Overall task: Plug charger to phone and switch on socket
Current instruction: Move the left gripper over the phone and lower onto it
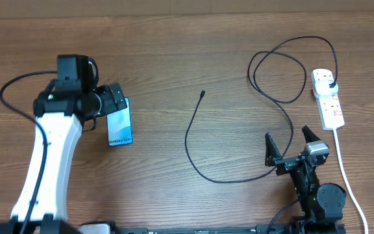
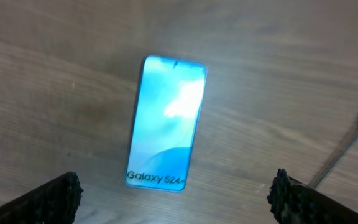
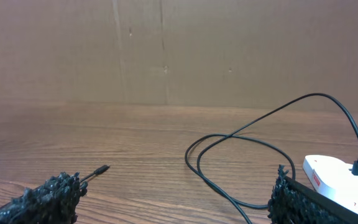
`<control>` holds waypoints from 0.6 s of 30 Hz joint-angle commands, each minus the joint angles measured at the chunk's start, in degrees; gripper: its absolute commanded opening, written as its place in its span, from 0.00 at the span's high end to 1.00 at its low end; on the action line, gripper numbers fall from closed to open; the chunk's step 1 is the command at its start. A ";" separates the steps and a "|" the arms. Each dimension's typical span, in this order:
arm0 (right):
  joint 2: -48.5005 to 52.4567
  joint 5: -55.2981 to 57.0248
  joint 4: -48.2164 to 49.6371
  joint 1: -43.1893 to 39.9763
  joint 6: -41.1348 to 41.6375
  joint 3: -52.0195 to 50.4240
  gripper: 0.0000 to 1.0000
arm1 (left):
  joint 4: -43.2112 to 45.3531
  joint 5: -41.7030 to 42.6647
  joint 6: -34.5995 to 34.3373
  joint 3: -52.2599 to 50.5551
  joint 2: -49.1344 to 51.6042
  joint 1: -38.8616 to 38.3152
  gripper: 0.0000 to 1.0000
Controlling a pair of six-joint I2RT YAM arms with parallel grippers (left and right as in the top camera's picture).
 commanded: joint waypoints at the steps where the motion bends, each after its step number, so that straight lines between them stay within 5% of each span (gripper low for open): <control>1: -0.50 0.61 0.24 0.48 0.11 -0.61 0.00 | -3.26 -1.79 -1.36 4.72 6.05 0.17 0.00; 7: -0.50 0.61 0.24 0.48 0.11 -0.61 0.00 | -10.51 -1.31 -0.09 12.74 14.58 0.15 0.00; 18: -0.50 0.61 0.24 0.48 0.11 -0.61 0.00 | -8.79 1.25 3.76 12.90 25.16 -0.20 0.00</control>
